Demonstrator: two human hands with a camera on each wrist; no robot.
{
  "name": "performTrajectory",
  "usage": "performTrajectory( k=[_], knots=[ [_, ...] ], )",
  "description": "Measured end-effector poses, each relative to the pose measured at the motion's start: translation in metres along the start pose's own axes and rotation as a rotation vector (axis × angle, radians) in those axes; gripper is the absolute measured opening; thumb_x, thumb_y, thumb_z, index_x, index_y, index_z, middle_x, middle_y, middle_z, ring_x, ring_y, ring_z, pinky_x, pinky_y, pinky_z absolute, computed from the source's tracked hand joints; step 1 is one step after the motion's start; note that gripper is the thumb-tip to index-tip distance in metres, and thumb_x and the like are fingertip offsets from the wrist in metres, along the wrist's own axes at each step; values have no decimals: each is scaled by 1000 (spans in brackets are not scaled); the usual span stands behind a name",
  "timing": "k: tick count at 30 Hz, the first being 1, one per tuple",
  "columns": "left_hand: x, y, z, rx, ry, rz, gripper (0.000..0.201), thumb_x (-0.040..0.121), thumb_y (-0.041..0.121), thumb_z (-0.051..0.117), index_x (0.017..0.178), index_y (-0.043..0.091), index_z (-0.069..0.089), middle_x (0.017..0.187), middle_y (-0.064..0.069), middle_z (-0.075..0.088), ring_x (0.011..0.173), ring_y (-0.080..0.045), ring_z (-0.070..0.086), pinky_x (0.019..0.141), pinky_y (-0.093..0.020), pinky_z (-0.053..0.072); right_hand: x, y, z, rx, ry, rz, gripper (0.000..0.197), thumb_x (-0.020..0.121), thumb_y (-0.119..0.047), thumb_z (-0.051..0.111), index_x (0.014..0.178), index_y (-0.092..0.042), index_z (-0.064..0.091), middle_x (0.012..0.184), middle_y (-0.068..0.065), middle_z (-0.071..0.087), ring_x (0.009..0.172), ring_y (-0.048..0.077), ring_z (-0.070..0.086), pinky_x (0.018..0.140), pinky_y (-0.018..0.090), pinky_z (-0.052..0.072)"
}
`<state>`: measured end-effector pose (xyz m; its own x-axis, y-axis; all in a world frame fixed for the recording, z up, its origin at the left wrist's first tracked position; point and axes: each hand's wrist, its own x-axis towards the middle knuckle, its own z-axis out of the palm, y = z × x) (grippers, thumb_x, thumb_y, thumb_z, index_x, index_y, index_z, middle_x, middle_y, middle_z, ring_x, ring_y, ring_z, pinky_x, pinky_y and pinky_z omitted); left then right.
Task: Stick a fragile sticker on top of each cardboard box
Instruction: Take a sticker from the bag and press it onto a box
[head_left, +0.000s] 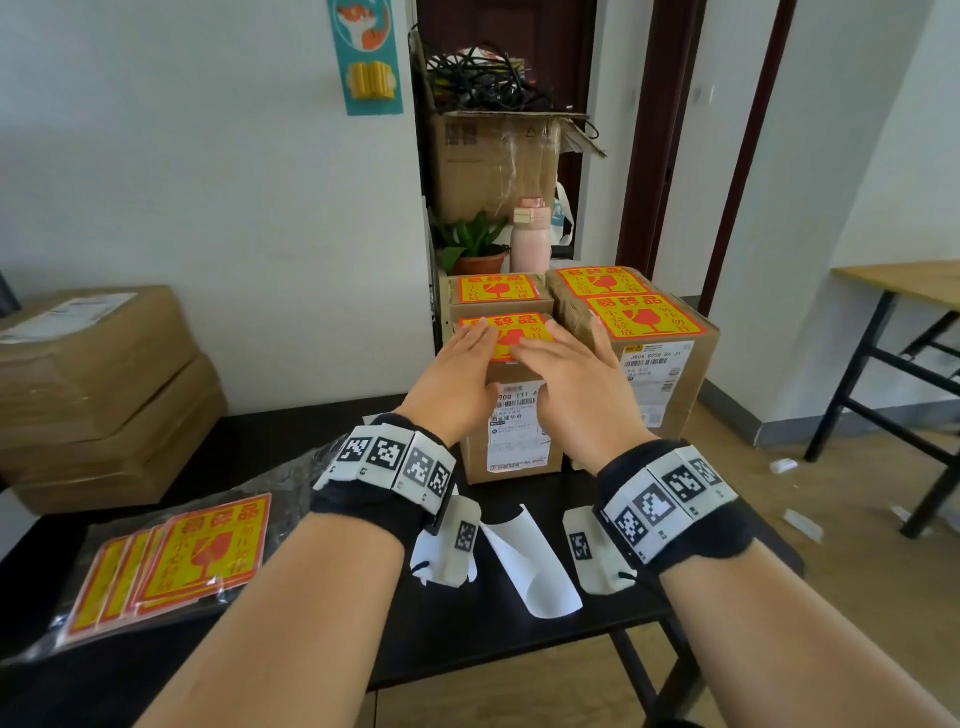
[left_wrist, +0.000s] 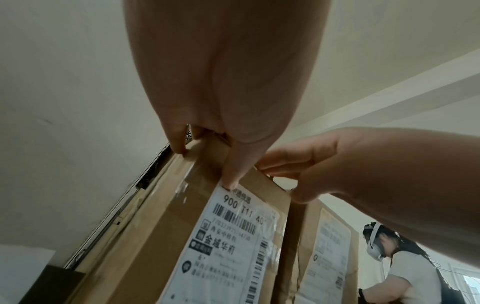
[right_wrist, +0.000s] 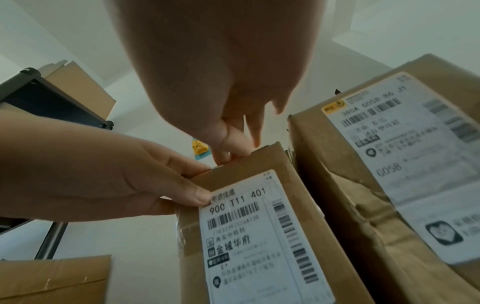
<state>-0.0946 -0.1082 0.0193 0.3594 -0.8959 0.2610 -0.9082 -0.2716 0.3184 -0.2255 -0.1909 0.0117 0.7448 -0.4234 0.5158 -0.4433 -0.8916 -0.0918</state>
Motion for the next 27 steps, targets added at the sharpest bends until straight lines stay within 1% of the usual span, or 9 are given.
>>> performTrajectory(
  k=[4,7,11,13,15,17,20,23,27],
  knots=[
    [0,1,-2,-5,3,-9,70,99,22,51,155,14,10,163,-1,7,150,-14,2,117,-24,4,4,2,2,50,36,43,49,92,-7,46,137,-26,53,144,-8,51,147,13,24,122,44,-2],
    [1,0,-3,-3,-17,-20,69,99,24,51,155,14,12,163,-1,9,150,-15,3,118,-26,5,12,3,2,19,44,84,43,98,-15,38,137,-22,54,142,-4,53,145,12,28,122,42,-2],
    [4,5,-5,-83,-30,-37,52,104,22,34,153,9,22,161,-6,17,149,-17,11,118,-26,8,27,9,4,4,-29,113,38,101,-24,32,126,-22,61,136,-4,57,144,10,29,122,38,-5],
    [7,4,-6,-140,36,-39,44,105,19,30,146,6,37,154,-10,34,143,-22,27,115,-28,19,37,12,3,26,-54,138,35,101,-25,33,122,-23,61,137,-3,56,143,11,29,122,40,-5],
    [9,1,-6,-157,99,-41,40,105,22,30,132,3,53,138,-11,52,130,-25,44,105,-28,30,45,13,1,-15,-98,155,34,99,-22,37,123,-22,61,141,1,52,145,15,27,122,46,-2],
    [12,-2,-5,-123,118,-23,39,105,23,32,124,4,61,131,-10,58,124,-24,49,102,-28,33,49,12,-1,-56,-155,179,33,96,-20,40,120,-22,63,139,5,53,143,19,29,121,49,0],
    [20,-2,-4,-118,186,-18,33,102,19,39,116,5,66,118,-10,62,112,-24,53,98,-34,41,53,14,-3,-34,-122,194,29,93,-18,42,109,-19,67,128,6,59,135,22,40,120,47,5],
    [29,-1,0,-128,222,-79,26,100,19,42,109,7,63,114,-8,58,109,-23,50,95,-38,43,57,16,-3,-21,-127,202,28,92,-15,42,104,-18,68,115,4,64,124,23,50,119,47,9],
    [37,-3,8,-216,121,-152,19,101,21,35,113,15,49,121,-6,52,113,-23,49,101,-45,41,63,18,-1,3,-138,230,25,91,-10,43,103,-18,63,113,4,61,122,25,49,119,50,9]
  ],
)
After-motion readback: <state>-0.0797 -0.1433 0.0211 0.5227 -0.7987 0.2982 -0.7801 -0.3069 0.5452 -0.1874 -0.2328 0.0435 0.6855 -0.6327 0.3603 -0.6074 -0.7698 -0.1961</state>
